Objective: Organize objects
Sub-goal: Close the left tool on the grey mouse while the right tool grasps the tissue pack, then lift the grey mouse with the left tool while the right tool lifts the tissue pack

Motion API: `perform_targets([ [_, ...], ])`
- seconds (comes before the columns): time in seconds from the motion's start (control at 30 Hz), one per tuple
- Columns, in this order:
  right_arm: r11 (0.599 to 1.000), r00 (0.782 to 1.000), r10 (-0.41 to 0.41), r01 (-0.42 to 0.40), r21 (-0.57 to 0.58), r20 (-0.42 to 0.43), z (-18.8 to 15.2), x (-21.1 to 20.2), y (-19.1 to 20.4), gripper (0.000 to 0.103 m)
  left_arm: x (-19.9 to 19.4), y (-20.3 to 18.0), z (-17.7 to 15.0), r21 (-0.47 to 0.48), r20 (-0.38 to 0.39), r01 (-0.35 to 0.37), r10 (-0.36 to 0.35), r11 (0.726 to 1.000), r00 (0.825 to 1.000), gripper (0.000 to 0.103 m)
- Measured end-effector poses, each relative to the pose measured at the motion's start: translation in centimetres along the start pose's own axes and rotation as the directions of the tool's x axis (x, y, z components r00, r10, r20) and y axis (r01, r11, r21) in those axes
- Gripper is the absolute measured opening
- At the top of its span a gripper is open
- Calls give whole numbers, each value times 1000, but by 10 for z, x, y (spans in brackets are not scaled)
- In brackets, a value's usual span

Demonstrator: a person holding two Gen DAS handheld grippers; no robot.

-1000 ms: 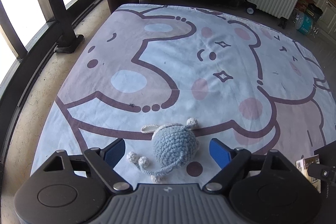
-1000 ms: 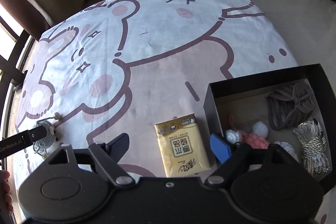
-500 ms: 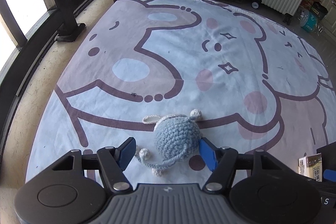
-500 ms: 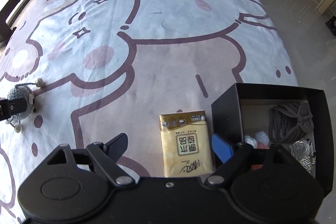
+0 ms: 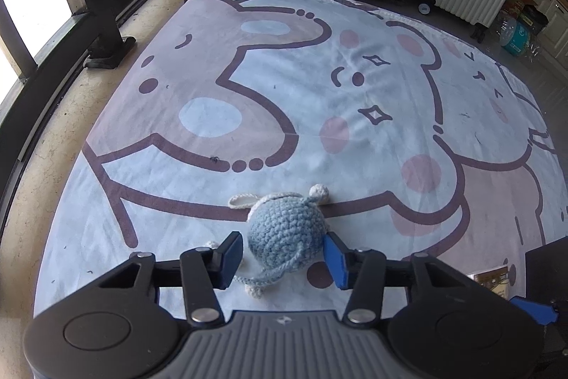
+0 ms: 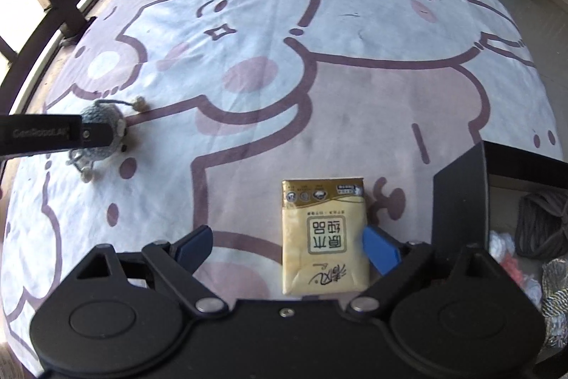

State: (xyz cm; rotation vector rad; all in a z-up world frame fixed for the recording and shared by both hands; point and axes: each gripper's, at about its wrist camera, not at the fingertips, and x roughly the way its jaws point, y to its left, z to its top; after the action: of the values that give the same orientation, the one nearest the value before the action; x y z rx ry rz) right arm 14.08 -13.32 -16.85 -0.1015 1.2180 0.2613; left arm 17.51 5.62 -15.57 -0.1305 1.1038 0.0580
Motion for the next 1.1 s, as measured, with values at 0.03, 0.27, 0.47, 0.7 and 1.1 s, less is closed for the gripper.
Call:
perform_targets([
  [0.03,1000,1000,17,-17,-22,-3,-1,-1,4,93,0,0,0,-1,-1,2,-2,1000,1000,48],
  [0.27,998,1000,1,-2,-64,-8,-4,-1,13,85,1,0,0,-19,3,-2,2,1000,1000,49],
  [0.47,997,997,-77,77,0,-30,0,3,0,59,2,0,0,-32,-2,1,-1,999,1000,49],
  [0.7,987,987,-24,49,150,-161,-9,8,-20,49,1,0,0,-41,-8,-2,1,999,1000,49],
  [1.1,953,944,289,-266,146,-160,-14,-10,11,63,-1,-2,0,-67,-8,10,-11,998,1000,48],
])
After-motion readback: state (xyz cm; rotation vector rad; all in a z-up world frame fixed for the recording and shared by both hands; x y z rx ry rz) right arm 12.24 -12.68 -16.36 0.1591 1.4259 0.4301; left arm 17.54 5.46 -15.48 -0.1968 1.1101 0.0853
